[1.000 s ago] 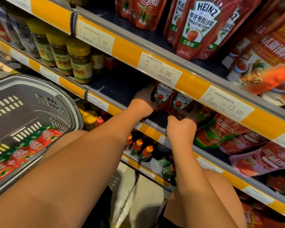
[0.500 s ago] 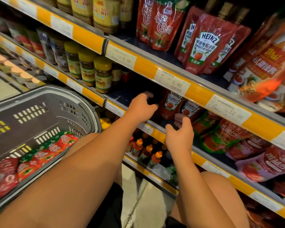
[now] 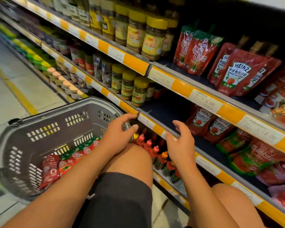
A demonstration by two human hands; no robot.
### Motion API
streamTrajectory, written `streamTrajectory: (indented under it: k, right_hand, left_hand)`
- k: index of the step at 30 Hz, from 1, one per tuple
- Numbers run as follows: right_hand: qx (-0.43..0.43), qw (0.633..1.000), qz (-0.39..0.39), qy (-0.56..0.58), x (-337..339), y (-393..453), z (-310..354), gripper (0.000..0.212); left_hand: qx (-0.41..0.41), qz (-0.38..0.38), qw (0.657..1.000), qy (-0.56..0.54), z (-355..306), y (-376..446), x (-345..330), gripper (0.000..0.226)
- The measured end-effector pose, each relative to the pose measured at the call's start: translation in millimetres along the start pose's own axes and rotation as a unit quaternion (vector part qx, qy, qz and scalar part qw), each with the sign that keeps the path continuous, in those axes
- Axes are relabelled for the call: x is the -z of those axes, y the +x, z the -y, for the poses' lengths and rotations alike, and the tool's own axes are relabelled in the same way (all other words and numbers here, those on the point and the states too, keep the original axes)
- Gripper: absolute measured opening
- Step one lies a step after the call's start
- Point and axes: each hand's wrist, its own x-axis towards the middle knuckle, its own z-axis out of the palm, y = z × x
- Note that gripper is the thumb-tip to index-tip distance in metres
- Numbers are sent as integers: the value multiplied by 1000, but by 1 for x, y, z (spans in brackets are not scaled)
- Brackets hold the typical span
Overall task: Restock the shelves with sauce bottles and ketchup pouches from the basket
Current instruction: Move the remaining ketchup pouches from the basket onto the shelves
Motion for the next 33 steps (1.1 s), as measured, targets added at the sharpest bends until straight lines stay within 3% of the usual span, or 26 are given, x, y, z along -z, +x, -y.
streamTrajectory:
  k: [10, 14, 20, 28, 33]
  right_hand:
    - [146, 975, 168, -5, -111, -44, 107, 55]
    - [146, 955, 255, -37, -159, -57, 125, 58]
    - [135, 909, 365, -147, -206, -55, 122, 54]
    - [49, 879, 427, -208, -249, -25, 95, 37]
    - [16, 865, 445, -230, -277, -14, 79, 29]
  left_hand:
    - [116, -106, 986, 58, 84, -66, 111, 33]
    - [139, -119, 978, 105, 113, -81, 142, 35]
    - [242, -137, 954, 108, 174, -98, 162, 35]
    - [325, -110, 934, 98, 229, -80, 143, 41]
    - [407, -11, 900, 159, 248, -58, 132, 28]
